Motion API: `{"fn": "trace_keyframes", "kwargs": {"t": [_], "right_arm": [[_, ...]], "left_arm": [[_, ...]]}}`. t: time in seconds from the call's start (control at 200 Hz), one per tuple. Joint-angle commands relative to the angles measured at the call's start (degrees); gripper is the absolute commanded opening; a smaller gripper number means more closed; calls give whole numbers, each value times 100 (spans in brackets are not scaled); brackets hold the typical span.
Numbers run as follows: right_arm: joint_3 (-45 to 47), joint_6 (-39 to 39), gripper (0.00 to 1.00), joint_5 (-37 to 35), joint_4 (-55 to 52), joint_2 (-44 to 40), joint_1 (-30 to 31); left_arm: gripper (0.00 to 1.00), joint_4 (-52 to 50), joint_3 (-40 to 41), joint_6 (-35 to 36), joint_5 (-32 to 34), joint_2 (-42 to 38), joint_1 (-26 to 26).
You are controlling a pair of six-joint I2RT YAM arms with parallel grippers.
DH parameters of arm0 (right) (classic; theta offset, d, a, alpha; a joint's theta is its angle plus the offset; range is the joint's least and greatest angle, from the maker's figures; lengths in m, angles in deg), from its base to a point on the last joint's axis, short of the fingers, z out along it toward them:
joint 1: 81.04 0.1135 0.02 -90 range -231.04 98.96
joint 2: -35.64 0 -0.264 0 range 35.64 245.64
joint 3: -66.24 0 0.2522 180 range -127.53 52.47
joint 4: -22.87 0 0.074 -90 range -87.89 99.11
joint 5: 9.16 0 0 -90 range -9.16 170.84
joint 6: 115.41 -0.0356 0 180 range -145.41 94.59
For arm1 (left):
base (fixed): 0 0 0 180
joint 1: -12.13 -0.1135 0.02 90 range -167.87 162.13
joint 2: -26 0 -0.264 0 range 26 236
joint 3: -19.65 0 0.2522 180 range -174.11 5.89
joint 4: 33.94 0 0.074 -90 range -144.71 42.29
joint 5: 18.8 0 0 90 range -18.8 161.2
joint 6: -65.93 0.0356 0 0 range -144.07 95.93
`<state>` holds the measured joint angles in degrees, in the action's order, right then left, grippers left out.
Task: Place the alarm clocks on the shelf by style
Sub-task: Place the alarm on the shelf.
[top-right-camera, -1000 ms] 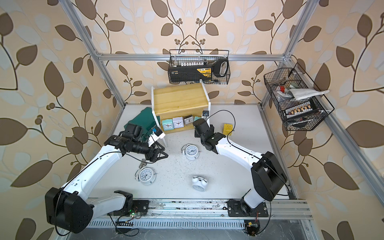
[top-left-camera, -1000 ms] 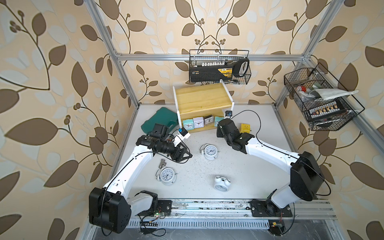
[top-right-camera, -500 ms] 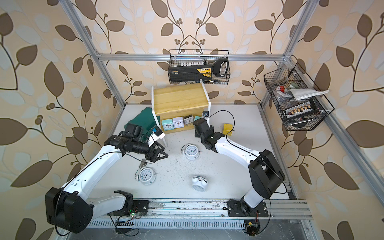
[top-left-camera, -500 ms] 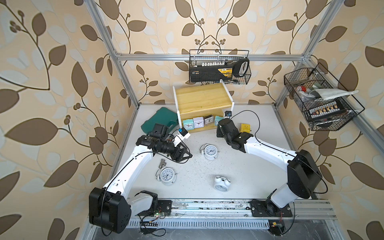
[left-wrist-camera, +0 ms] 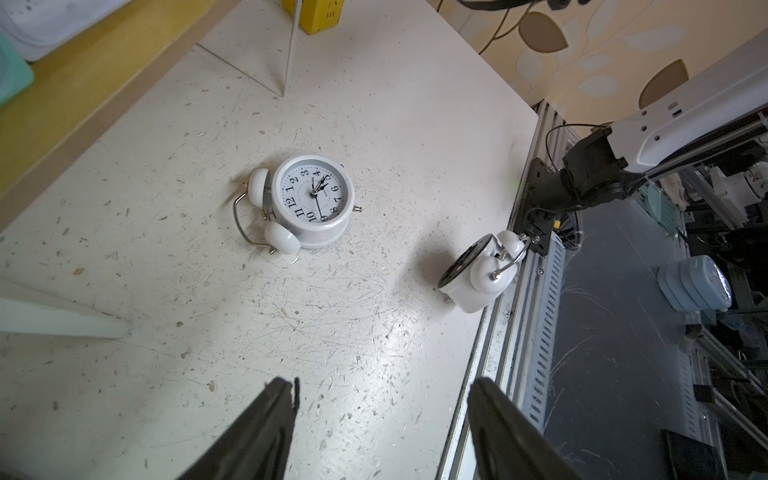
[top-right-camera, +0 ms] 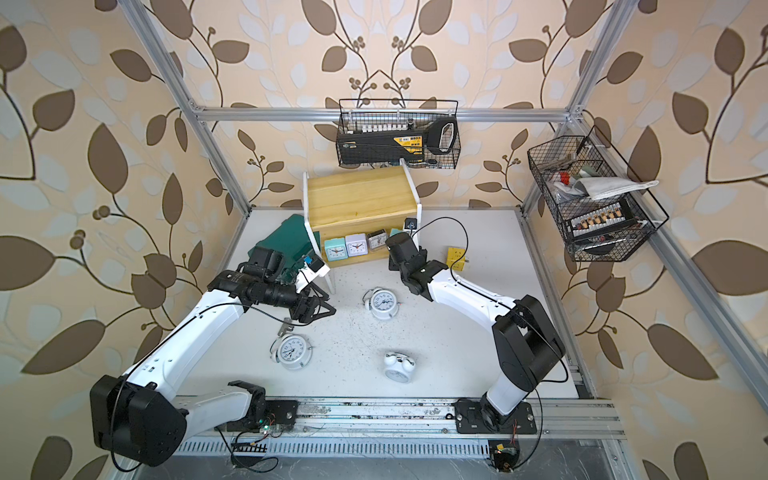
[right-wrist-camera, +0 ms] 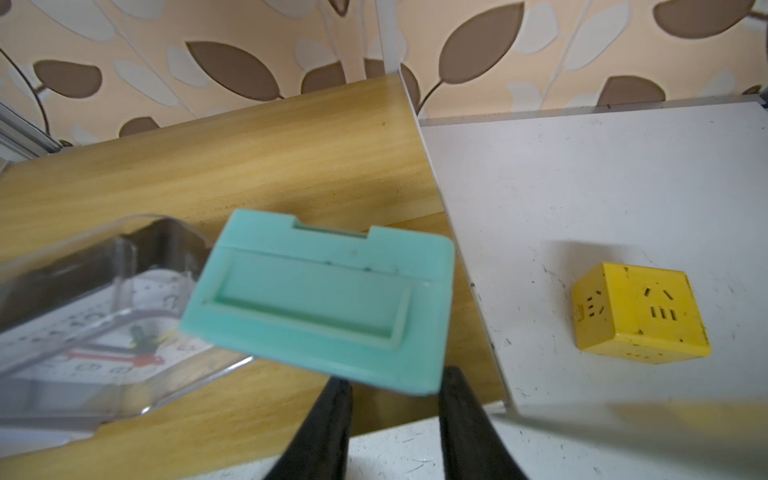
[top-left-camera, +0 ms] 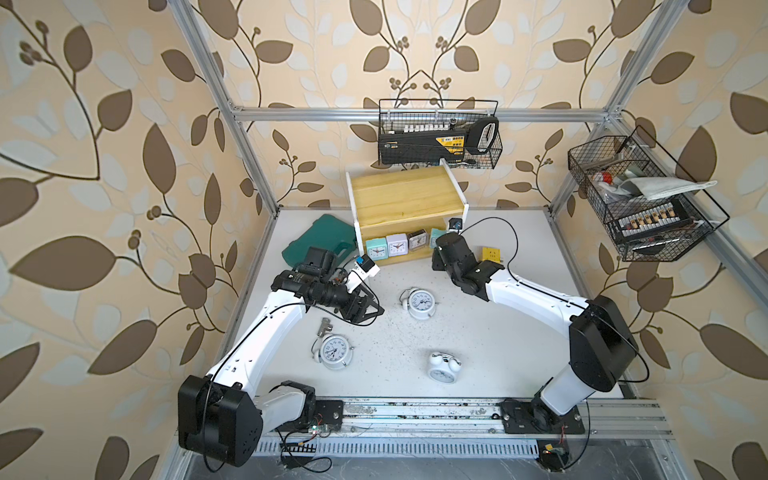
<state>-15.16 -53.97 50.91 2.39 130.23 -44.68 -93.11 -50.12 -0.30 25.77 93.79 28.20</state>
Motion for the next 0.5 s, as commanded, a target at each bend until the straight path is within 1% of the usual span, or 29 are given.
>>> {"fn": "trace_keyframes", "kwargs": {"t": [0.0,0.245,0.495], "right_arm": [[-198,-44,36,22,35,162,-89],[-233,-43,32,65,52,244,-129],[-160,-3,32,104,15,60,-136]], "left_arm": [[70,-73,46,91,-199,-152,-52],[70,-73,46,90,-194,-153,-61],[70,-82,55,127,-194,-134,-62]]}}
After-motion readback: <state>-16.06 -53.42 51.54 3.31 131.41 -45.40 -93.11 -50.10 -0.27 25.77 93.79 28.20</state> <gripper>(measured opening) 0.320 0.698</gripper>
